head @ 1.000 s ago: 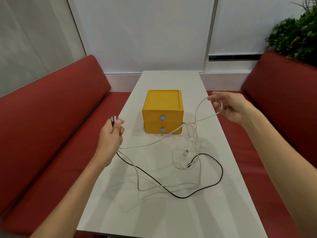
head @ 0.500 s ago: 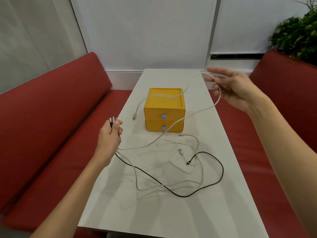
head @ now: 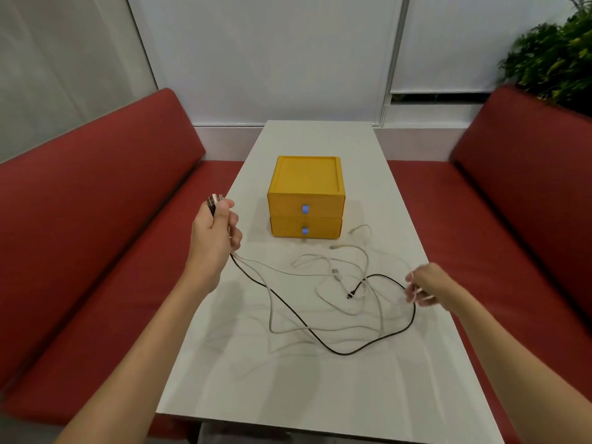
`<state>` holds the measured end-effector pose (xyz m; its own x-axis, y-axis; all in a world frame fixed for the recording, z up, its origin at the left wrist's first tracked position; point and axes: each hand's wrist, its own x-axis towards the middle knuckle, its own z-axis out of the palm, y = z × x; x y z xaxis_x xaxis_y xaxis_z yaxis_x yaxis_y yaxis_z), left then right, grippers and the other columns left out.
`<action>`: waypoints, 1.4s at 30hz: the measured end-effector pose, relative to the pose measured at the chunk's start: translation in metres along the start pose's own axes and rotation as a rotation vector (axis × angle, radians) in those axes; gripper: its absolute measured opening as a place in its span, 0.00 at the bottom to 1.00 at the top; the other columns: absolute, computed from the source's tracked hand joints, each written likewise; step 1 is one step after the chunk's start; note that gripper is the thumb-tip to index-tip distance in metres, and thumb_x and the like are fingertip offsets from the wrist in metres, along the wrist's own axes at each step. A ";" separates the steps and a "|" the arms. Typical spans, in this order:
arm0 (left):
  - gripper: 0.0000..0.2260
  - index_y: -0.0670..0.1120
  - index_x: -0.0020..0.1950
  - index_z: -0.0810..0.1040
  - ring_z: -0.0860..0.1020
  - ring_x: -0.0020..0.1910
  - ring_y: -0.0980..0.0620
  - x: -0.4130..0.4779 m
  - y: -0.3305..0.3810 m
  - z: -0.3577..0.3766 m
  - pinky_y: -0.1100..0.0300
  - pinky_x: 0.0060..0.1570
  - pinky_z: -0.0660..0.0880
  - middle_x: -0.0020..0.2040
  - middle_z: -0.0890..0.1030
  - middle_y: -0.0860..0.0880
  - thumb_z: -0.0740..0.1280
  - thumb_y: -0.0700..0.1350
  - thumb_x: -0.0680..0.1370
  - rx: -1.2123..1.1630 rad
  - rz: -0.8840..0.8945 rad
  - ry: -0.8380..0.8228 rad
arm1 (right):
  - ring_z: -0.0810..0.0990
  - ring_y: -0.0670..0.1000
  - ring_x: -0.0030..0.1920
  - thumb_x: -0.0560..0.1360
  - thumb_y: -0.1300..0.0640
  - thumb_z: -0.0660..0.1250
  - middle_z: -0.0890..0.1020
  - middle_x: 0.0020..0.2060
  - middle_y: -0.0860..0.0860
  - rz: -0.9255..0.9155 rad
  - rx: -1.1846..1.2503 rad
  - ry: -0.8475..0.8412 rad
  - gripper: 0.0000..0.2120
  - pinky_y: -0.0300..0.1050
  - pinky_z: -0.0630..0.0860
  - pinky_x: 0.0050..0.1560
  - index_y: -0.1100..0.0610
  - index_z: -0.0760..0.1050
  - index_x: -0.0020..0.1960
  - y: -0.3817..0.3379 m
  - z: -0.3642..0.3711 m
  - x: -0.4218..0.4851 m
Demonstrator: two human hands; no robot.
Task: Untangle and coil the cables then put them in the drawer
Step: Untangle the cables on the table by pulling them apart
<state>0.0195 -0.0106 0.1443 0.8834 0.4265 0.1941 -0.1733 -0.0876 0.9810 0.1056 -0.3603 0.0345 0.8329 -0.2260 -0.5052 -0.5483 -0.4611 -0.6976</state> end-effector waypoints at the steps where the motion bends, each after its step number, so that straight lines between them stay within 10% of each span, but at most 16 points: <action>1: 0.10 0.50 0.47 0.71 0.69 0.24 0.58 0.000 0.001 0.002 0.65 0.25 0.65 0.33 0.70 0.53 0.53 0.47 0.84 -0.018 0.002 -0.005 | 0.78 0.54 0.27 0.75 0.66 0.58 0.82 0.30 0.58 0.013 -0.103 -0.023 0.07 0.40 0.71 0.31 0.65 0.75 0.45 0.010 0.004 0.001; 7: 0.09 0.48 0.49 0.71 0.82 0.36 0.51 -0.003 0.010 0.019 0.60 0.38 0.79 0.35 0.76 0.50 0.52 0.44 0.84 -0.085 0.006 -0.115 | 0.79 0.57 0.49 0.76 0.60 0.59 0.76 0.46 0.55 -0.249 -0.921 0.052 0.05 0.44 0.75 0.44 0.60 0.71 0.46 -0.011 0.006 -0.011; 12: 0.10 0.46 0.51 0.70 0.84 0.45 0.48 -0.009 0.015 0.047 0.55 0.50 0.80 0.34 0.83 0.52 0.51 0.43 0.85 -0.187 0.002 -0.244 | 0.75 0.42 0.37 0.75 0.47 0.68 0.77 0.39 0.41 -0.743 -0.255 -0.351 0.13 0.39 0.72 0.37 0.51 0.78 0.57 -0.111 0.035 -0.112; 15: 0.09 0.45 0.51 0.71 0.84 0.43 0.50 -0.014 0.020 0.062 0.55 0.48 0.80 0.34 0.82 0.52 0.52 0.43 0.85 -0.218 0.009 -0.250 | 0.71 0.39 0.25 0.74 0.54 0.70 0.76 0.28 0.34 -0.867 -0.229 -0.590 0.04 0.37 0.69 0.28 0.51 0.76 0.44 -0.134 0.068 -0.156; 21: 0.09 0.48 0.47 0.72 0.65 0.22 0.60 -0.005 0.026 0.038 0.66 0.24 0.62 0.35 0.72 0.51 0.55 0.45 0.84 -0.131 0.036 -0.120 | 0.70 0.43 0.23 0.73 0.58 0.71 0.72 0.25 0.50 -0.721 -0.328 -0.487 0.03 0.35 0.71 0.25 0.57 0.82 0.43 -0.095 0.088 -0.112; 33: 0.10 0.48 0.47 0.72 0.61 0.21 0.60 -0.012 -0.002 0.006 0.66 0.24 0.60 0.34 0.70 0.52 0.55 0.45 0.84 0.038 -0.090 -0.113 | 0.83 0.54 0.31 0.75 0.64 0.65 0.83 0.31 0.58 -0.415 -0.223 -0.045 0.03 0.47 0.83 0.39 0.62 0.78 0.45 -0.014 0.019 -0.025; 39: 0.10 0.48 0.47 0.72 0.60 0.21 0.60 -0.017 -0.012 -0.007 0.67 0.24 0.60 0.34 0.68 0.51 0.54 0.45 0.84 0.143 -0.140 -0.174 | 0.81 0.65 0.46 0.73 0.69 0.58 0.76 0.46 0.68 -0.062 1.010 -0.307 0.03 0.56 0.82 0.45 0.66 0.70 0.42 -0.020 0.005 -0.020; 42: 0.10 0.47 0.47 0.72 0.59 0.21 0.59 -0.021 -0.022 -0.014 0.67 0.24 0.59 0.34 0.68 0.51 0.55 0.45 0.84 0.181 -0.174 -0.178 | 0.81 0.54 0.34 0.77 0.71 0.55 0.76 0.39 0.63 0.033 1.425 -0.287 0.06 0.45 0.81 0.32 0.62 0.65 0.47 -0.032 0.000 -0.006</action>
<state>-0.0013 -0.0052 0.1187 0.9582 0.2860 0.0039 0.0535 -0.1925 0.9798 0.1179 -0.3440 0.0598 0.8688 0.0356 -0.4940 -0.3173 0.8058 -0.4999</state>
